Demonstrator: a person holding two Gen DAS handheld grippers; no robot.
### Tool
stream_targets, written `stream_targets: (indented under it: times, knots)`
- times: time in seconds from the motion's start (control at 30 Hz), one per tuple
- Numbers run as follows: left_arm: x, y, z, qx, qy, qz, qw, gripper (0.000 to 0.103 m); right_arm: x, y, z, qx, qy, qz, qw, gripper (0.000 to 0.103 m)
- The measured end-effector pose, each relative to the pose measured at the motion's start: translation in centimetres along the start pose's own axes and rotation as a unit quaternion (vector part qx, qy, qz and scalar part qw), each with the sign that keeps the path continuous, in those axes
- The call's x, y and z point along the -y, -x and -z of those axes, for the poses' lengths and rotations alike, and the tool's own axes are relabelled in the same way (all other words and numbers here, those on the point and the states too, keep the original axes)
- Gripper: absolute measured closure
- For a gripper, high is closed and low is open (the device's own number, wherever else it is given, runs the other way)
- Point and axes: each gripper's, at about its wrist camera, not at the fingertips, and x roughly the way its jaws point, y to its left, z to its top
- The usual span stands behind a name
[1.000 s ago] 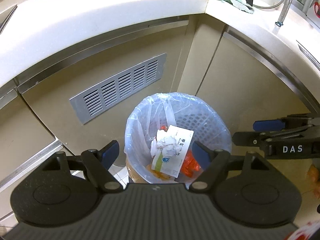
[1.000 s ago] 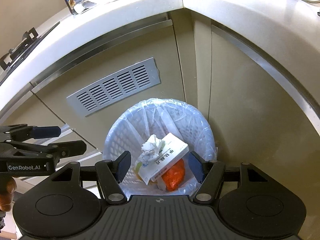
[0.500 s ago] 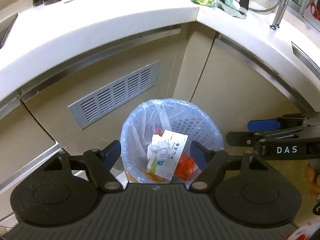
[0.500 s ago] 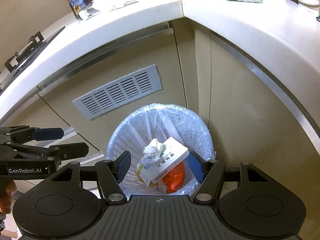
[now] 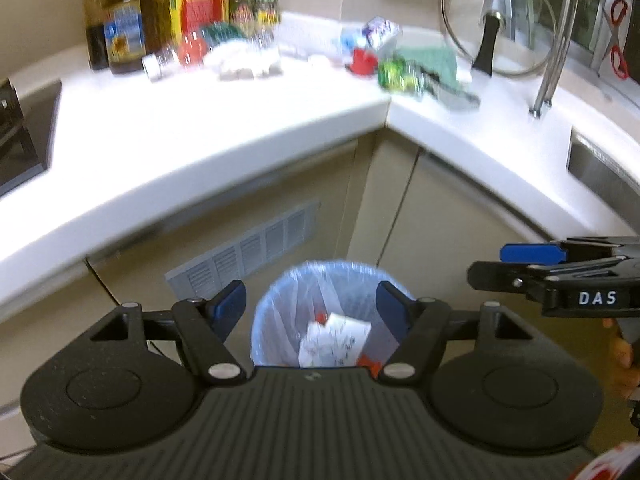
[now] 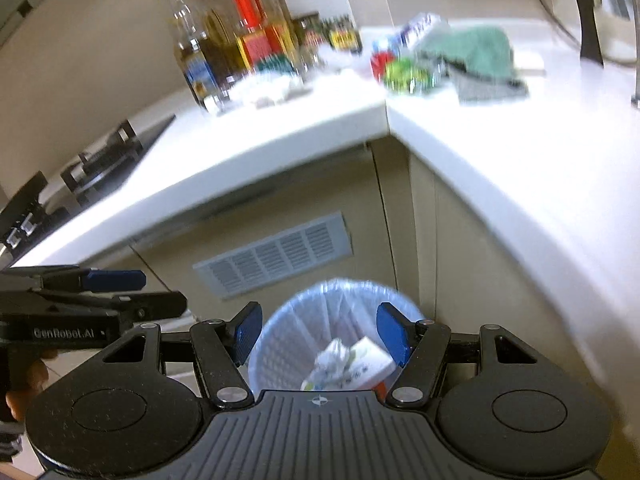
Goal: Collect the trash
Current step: 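Raise both tools back up toward the counter items, then grasp the green cloth with the right gripper while the left gripper grasps the clear plastic bag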
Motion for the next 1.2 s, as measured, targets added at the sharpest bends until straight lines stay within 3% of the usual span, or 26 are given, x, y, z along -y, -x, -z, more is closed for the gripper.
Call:
stream_targets:
  times: [0.17,0.5,0.87,1.2]
  knots:
    - [-0.5,0.8,-3.3,0.032,-0.011,-0.008,0.9994,0.034,1.8,1.6,-3.1,0.037,-0.01,0.008,0.999,0.039]
    - [-2.6,-1.6,-10.7,0.08,-0.03,-0.008,0.9963,0.034,8.2,2.9,-10.3,0.117,-0.044,0.081,0.989,0.039]
    - [-5.3,-7.0,-18.2,0.099,-0.058,-0.008,0.9934,0.034,14.1,-1.8,-18.6,0.153,-0.076,0.109,0.979,0.039]
    - [-7.0,-11.2,-21.6,0.093,-0.066,-0.002,0.9935,0.034,16.3,-7.8,-22.8,0.141,-0.092,0.136,0.976,0.039]
